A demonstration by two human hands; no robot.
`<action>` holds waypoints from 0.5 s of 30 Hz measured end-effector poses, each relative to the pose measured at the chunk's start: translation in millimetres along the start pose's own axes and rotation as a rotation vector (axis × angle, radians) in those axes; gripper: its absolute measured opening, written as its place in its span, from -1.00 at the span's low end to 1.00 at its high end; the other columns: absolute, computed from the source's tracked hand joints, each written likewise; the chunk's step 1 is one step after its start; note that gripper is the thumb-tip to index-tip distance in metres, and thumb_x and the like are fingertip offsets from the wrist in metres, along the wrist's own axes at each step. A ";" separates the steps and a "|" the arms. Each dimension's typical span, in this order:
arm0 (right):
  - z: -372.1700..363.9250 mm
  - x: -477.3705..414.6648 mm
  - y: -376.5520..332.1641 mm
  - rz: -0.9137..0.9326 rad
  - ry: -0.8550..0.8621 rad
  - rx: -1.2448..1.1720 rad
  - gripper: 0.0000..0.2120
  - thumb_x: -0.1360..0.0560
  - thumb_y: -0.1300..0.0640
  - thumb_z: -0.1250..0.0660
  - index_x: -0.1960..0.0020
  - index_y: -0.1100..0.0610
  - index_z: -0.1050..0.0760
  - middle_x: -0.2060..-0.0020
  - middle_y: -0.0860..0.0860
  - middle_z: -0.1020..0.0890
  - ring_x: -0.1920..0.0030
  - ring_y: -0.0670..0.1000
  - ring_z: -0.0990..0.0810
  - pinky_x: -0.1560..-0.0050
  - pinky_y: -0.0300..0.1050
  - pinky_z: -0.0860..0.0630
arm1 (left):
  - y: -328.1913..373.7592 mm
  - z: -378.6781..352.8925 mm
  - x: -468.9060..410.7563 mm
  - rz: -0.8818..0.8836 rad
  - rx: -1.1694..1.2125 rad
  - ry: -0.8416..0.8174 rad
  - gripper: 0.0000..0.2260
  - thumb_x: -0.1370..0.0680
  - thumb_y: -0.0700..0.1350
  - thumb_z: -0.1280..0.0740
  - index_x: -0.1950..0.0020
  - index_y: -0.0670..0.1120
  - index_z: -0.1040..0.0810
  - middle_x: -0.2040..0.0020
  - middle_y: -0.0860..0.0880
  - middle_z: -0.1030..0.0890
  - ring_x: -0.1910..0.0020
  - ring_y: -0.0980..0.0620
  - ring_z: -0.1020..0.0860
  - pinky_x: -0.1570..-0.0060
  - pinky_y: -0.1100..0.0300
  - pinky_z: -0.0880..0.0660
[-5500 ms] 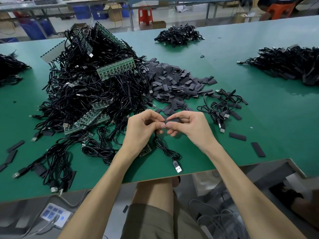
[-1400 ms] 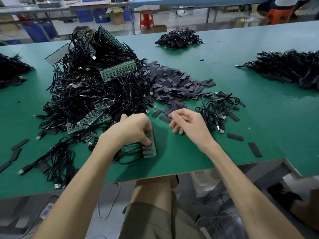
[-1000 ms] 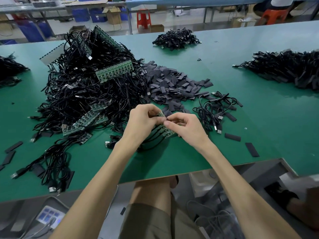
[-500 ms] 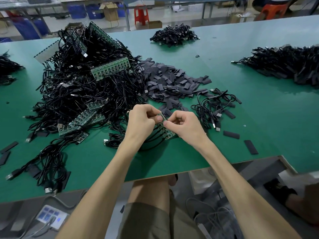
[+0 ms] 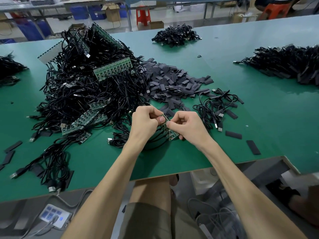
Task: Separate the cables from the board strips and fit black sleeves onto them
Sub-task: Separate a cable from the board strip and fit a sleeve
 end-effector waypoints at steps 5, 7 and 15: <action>1.0 0.4 -0.8 0.003 0.014 0.005 -0.74 -0.50 0.24 -0.49 0.33 0.10 -0.53 0.51 -0.06 -0.49 0.55 -0.07 -0.40 0.55 -0.23 -0.38 | 0.1 -2.9 2.4 0.010 -0.004 0.009 -0.78 -0.46 -0.35 -0.50 0.24 -0.05 -0.62 0.31 0.03 -0.63 0.41 0.33 -0.52 0.35 0.48 -0.42; 0.4 0.8 -0.8 0.000 0.018 0.006 -0.76 -0.50 0.23 -0.49 0.32 0.11 -0.55 0.50 -0.05 -0.51 0.55 -0.07 -0.41 0.55 -0.22 -0.40 | -1.0 -2.3 1.2 0.006 0.013 -0.003 -0.74 -0.46 -0.34 -0.51 0.27 -0.01 -0.61 0.32 0.05 -0.62 0.41 0.33 -0.52 0.34 0.49 -0.41; -1.3 0.6 2.1 -0.013 0.015 0.020 -0.81 -0.50 0.21 -0.48 0.27 0.12 -0.57 0.47 -0.08 -0.52 0.48 -0.11 -0.43 0.50 -0.20 -0.45 | -2.3 -2.0 0.8 0.001 0.014 -0.046 -0.73 -0.48 -0.29 -0.51 0.28 0.03 -0.60 0.35 0.07 -0.59 0.43 0.32 -0.48 0.33 0.48 -0.38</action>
Point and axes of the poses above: each hand's wrist, its own x-axis away from the middle knuckle, its own z-axis out of the back of the hand, y = z × x, the point moved 5 cm from there along -x, towards the middle knuckle
